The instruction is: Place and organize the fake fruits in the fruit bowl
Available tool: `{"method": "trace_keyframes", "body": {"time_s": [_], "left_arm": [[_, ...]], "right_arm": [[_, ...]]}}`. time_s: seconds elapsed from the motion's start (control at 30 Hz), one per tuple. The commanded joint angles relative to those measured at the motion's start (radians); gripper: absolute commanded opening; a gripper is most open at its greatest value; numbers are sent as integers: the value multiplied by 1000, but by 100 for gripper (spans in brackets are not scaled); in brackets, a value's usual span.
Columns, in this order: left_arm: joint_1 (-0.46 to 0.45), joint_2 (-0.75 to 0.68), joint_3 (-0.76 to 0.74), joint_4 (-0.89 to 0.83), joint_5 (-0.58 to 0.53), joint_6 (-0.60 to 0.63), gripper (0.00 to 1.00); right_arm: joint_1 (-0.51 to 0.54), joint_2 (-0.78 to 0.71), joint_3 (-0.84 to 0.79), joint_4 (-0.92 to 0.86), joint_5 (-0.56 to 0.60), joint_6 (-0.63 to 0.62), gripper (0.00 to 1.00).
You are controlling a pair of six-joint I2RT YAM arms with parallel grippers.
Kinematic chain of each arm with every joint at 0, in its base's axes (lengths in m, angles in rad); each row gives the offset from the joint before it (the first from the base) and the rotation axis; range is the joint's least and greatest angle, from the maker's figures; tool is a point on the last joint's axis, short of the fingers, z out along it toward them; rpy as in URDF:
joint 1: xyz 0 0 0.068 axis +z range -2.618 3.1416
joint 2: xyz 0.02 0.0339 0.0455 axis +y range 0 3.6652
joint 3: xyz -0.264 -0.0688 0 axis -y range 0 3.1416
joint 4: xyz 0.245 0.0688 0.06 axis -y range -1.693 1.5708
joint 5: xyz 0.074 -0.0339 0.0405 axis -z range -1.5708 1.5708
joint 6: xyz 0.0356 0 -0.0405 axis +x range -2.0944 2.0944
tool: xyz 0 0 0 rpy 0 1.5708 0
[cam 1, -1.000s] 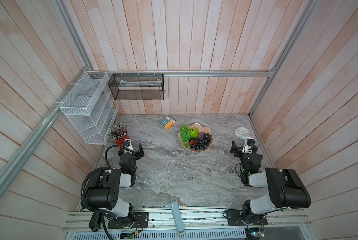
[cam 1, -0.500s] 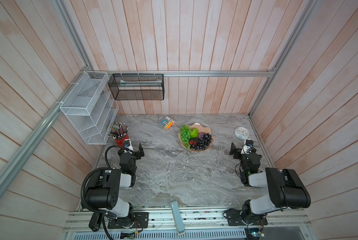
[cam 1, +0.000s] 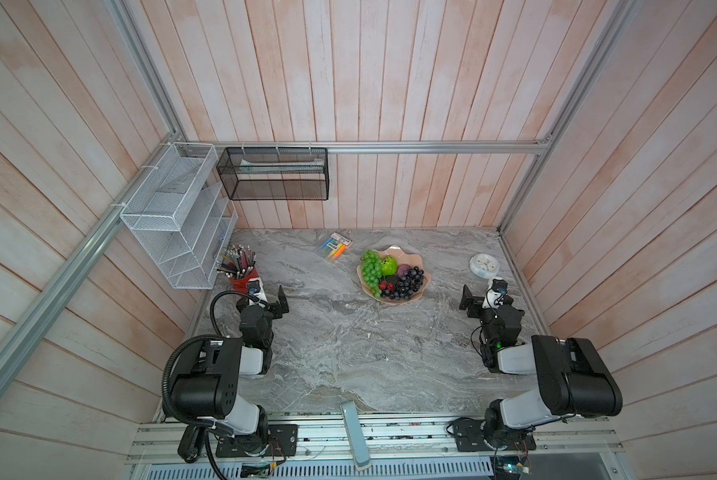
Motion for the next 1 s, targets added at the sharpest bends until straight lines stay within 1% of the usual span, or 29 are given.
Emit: {"method": "trace_keyframes", "body": {"time_s": [0.0, 0.1, 0.17, 0.2, 0.27, 0.3, 0.33, 0.4, 0.47, 0.5, 0.6, 0.63, 0.7, 0.77, 0.97], "left_arm": [[-5, 1, -7, 35, -1, 5, 100], [-4, 2, -7, 34, -1, 5, 100], [-4, 1, -7, 34, -1, 5, 100], [-4, 1, -7, 34, -1, 5, 100], [-5, 1, -7, 34, -1, 5, 100], [-4, 1, -6, 35, -1, 5, 100], [-4, 1, -7, 34, -1, 5, 100], [-5, 1, -7, 34, 0, 5, 100], [-4, 1, -7, 34, -1, 5, 100], [-4, 1, -8, 37, -1, 5, 100], [-4, 1, -7, 35, -1, 5, 100], [-5, 1, -6, 34, 0, 5, 100], [-4, 1, -8, 34, 1, 5, 100], [-4, 1, -8, 36, -1, 5, 100], [-4, 1, -7, 34, 0, 5, 100]], "right_arm": [[-5, 9, 0, -14, -6, 2, 98], [-5, 5, -5, -8, -9, 1, 98], [-6, -7, -59, 68, 14, 8, 98], [-5, -17, -112, 150, 36, 15, 98], [0, -15, -238, 381, 61, 20, 98], [-1, 14, -292, 509, 63, 21, 98], [1, 44, -317, 597, 65, 22, 98], [1, 31, -277, 531, 50, 15, 98], [1, -12, -206, 357, 58, 17, 98], [2, -32, -160, 234, 58, 20, 98], [1, 17, -46, 92, 27, 16, 98], [0, 25, -7, 31, 14, -3, 98], [1, 9, -1, -11, 14, 1, 98], [1, 16, -7, 11, 16, 4, 98], [2, 12, -5, 3, 14, 2, 98]]}}
